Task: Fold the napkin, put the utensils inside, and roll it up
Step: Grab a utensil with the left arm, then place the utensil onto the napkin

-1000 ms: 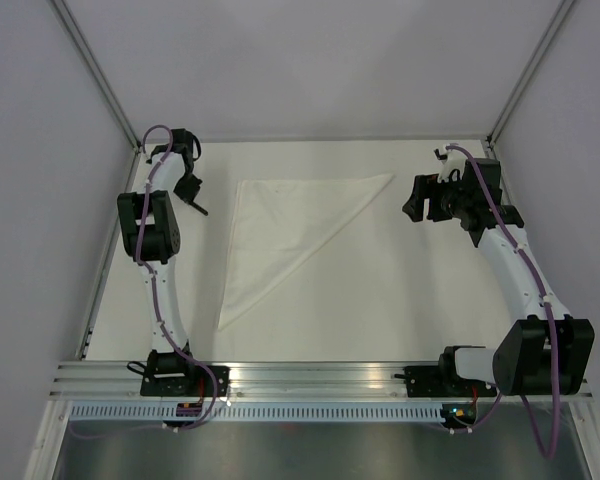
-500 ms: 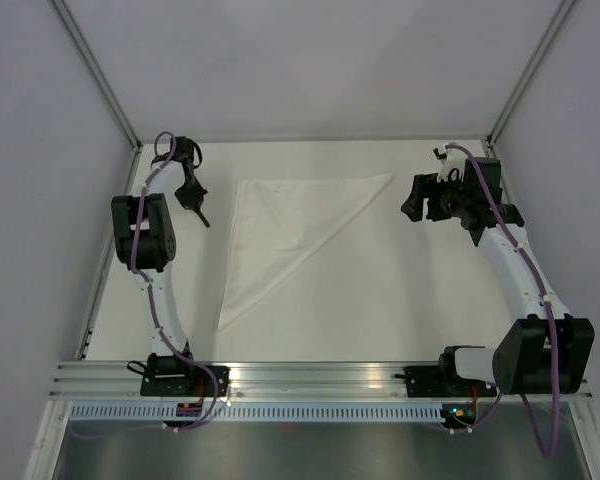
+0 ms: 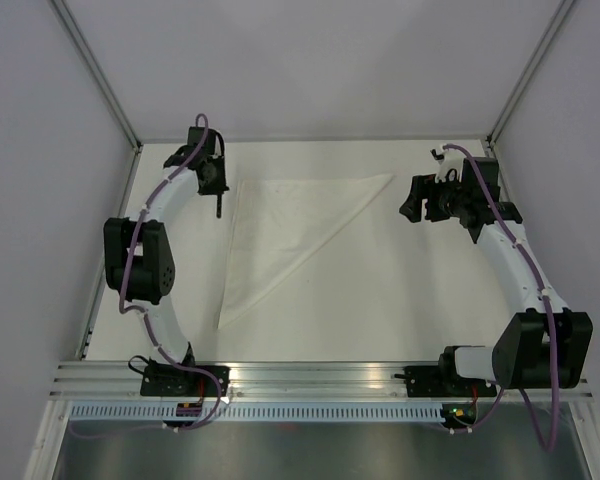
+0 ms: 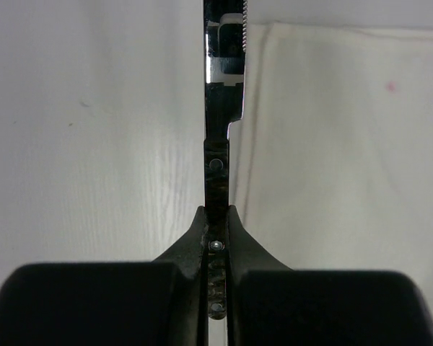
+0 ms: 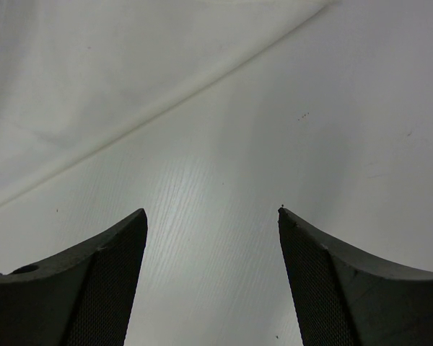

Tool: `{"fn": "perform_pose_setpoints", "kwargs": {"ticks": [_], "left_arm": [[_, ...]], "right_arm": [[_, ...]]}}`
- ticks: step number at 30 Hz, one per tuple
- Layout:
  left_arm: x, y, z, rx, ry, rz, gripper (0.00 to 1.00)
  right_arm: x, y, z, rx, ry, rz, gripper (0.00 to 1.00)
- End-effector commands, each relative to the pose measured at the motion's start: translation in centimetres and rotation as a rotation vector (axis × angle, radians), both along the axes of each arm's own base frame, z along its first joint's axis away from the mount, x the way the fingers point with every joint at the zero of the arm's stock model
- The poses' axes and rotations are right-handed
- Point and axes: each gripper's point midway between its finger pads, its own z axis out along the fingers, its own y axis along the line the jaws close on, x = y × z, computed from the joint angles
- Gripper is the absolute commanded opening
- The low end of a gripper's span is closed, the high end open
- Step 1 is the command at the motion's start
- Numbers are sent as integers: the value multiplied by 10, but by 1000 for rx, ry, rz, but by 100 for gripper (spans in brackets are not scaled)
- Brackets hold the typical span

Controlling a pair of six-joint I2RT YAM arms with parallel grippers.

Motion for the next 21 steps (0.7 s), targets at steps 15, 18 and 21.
{"fn": "perform_pose_setpoints", "kwargs": {"ticks": [15,18,21], "left_arm": [[-71,-196,0,83,-50,-874,2],[-83,-212,-12,53,-22,-928,2],[-93,-224,-27,30,17,-960,2]], "right_arm": [[7,1,12,-3,-32,7,79],[7,0,12,-13,-34,3,78],[8,-2,12,-17,-37,-3,78]]}}
